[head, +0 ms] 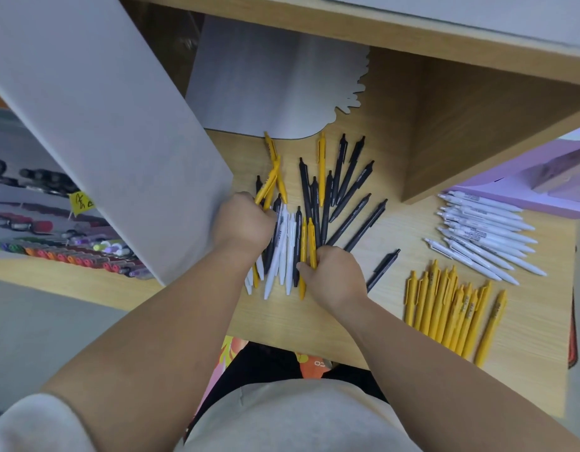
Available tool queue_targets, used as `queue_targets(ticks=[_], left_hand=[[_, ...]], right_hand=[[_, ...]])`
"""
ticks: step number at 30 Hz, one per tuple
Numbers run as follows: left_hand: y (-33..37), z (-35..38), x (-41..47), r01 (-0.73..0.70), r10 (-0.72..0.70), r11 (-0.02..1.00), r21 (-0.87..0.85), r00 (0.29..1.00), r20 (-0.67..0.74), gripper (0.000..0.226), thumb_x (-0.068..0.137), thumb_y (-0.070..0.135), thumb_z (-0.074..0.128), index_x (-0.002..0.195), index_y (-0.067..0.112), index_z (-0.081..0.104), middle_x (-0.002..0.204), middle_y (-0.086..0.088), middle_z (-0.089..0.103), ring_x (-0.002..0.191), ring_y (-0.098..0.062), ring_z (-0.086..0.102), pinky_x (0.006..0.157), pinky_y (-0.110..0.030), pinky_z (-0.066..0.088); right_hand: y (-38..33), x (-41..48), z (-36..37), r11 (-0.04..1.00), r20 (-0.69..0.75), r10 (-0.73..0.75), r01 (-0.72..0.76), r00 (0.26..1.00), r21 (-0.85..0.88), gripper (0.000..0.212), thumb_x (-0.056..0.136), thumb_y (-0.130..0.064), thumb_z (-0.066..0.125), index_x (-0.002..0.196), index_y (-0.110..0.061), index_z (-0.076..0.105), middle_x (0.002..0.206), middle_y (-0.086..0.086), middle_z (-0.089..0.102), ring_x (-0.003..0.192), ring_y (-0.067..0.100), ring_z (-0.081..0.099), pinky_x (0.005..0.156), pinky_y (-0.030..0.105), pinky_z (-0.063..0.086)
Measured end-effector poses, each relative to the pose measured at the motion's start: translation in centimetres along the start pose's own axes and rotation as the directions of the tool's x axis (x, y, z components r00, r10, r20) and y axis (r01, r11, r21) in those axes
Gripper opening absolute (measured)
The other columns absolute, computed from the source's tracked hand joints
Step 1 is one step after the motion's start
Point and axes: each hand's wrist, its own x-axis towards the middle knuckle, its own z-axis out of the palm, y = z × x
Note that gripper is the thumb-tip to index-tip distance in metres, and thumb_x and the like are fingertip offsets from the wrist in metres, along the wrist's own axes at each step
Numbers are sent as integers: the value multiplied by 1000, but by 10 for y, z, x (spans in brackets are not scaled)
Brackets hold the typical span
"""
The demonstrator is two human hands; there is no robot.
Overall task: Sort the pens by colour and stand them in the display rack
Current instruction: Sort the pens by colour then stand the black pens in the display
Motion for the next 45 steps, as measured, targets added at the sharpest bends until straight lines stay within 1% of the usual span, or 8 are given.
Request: queue_targets(ticks=[7,14,18,23,30,36,41,45], left_hand=[[6,-9,-6,79,-69,958,-275,997,46,31,87,32,49,62,18,39,58,0,43,55,-21,41,55,-27,33],[2,-9,-12,204,-67,727,-656,971,229,12,92,16,39,92,18,51,66,-2,67,48,-14,30,48,-27,26],[5,-7,-4,213,-29,675,-706,964,264,19,95,7,40,99,18,56,72,-5,65,48,-13,35,44,-24,30],[12,0,2,285,-139,636,-717,956,257,22,93,7,36,98,19,54,71,-3,57,52,-14,45,48,-26,36],[2,-5,-8,250,-185,684,-685,968,168,21,100,40,45,96,26,60,66,8,47,57,-11,41,59,-29,35],[-23,-9,-50,218,-223,726,-652,972,76,27,104,33,42,94,19,62,64,7,49,54,-6,48,51,-18,41],[-35,4,-73,419,-355,544,-727,900,253,22,102,29,42,87,20,54,68,2,45,55,-13,37,52,-29,30],[-42,5,-78,454,-409,500,-737,874,261,20,100,33,47,89,23,60,66,4,42,55,-13,35,50,-28,28]], right_hand=[[6,3,-13,999,-15,-2,1,1000,-51,29,86,-28,59,63,-13,47,58,1,50,53,18,50,47,27,39],[-4,4,-14,980,18,-45,47,999,-191,30,87,-37,58,67,-16,49,66,0,55,61,19,56,55,31,51],[-2,3,-35,995,40,-29,25,999,93,30,85,-34,54,66,-12,46,60,2,50,55,18,49,53,33,43],[-3,34,-68,904,-29,59,-41,998,426,20,94,-25,45,79,-12,50,65,8,53,59,23,51,58,49,51],[-40,117,-84,998,-143,-20,27,989,53,27,97,-41,51,90,-15,55,71,2,58,63,22,60,54,31,46],[-66,137,-70,962,-194,-26,-29,981,-271,34,92,-42,58,72,-16,50,69,2,57,57,18,54,45,24,35],[-83,132,-70,968,-306,-168,99,937,-229,24,93,-35,48,99,-12,51,84,4,57,68,25,56,50,27,37],[-94,128,-54,973,-132,-203,184,970,-139,19,90,-33,56,85,-15,51,71,-1,52,68,23,56,53,28,37]])
